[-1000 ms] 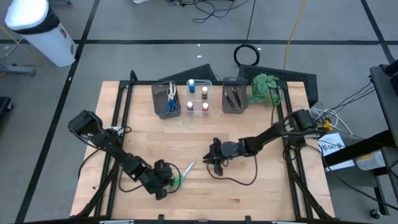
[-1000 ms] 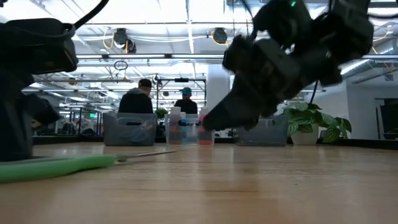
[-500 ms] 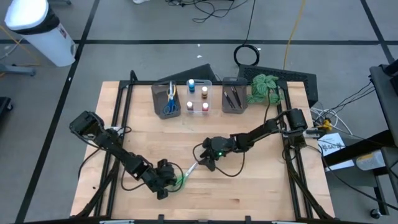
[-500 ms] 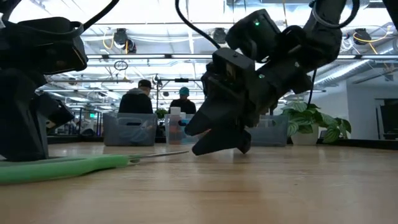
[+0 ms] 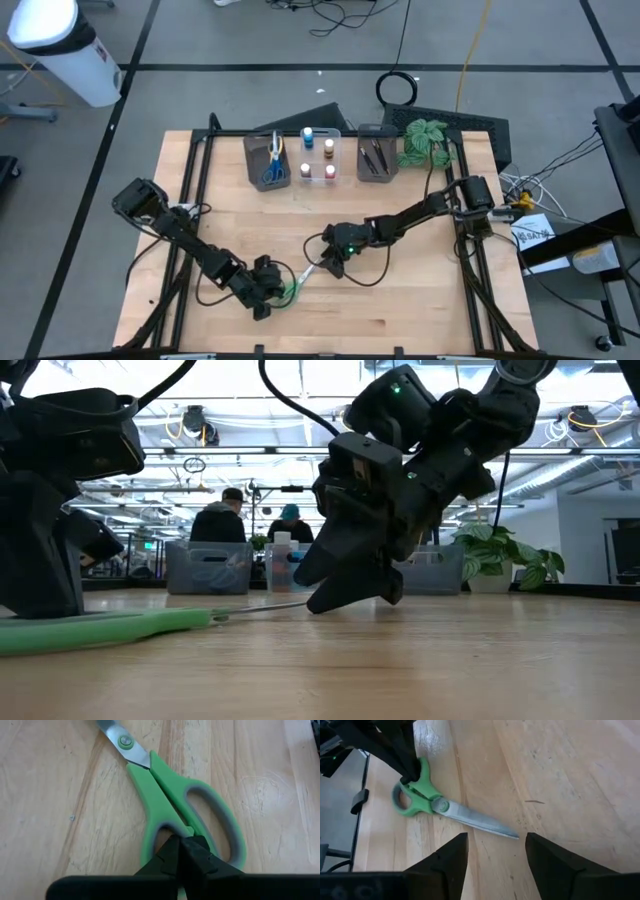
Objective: Pick & Place Paint Supplies
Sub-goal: Put the green scissors into the left black bin
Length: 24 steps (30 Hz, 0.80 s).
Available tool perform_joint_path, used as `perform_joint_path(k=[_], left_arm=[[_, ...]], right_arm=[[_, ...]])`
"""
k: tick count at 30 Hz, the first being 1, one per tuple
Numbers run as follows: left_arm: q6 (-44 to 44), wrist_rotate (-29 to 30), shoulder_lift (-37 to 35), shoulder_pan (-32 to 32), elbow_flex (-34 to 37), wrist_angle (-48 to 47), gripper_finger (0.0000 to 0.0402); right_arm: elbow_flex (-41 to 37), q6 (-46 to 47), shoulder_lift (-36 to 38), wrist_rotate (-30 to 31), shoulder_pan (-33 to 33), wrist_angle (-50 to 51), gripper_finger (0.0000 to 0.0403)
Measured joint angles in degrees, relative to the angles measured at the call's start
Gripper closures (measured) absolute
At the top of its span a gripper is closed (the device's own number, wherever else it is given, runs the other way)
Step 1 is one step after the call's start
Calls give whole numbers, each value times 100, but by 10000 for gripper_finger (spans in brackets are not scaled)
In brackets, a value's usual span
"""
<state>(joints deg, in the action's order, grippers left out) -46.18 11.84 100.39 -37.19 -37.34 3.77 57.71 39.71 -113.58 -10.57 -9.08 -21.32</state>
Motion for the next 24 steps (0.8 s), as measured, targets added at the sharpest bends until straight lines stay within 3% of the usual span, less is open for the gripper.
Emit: perform_joint_path(k=[9, 15, 20, 24], left_arm=[[148, 6, 1, 96, 0, 39, 391], [350, -2, 5, 197, 7, 128, 393], [361, 118, 20, 229, 9, 155, 390], [361, 155, 22, 236, 11, 153, 388]], right_arm=[[-2, -210, -15, -34, -81, -228, 218], [-15, -331, -21, -444, -103, -406, 226], [-13, -854, -25, -588, -210, -666, 234], [-9, -1825, -17, -397, -416, -849, 238]])
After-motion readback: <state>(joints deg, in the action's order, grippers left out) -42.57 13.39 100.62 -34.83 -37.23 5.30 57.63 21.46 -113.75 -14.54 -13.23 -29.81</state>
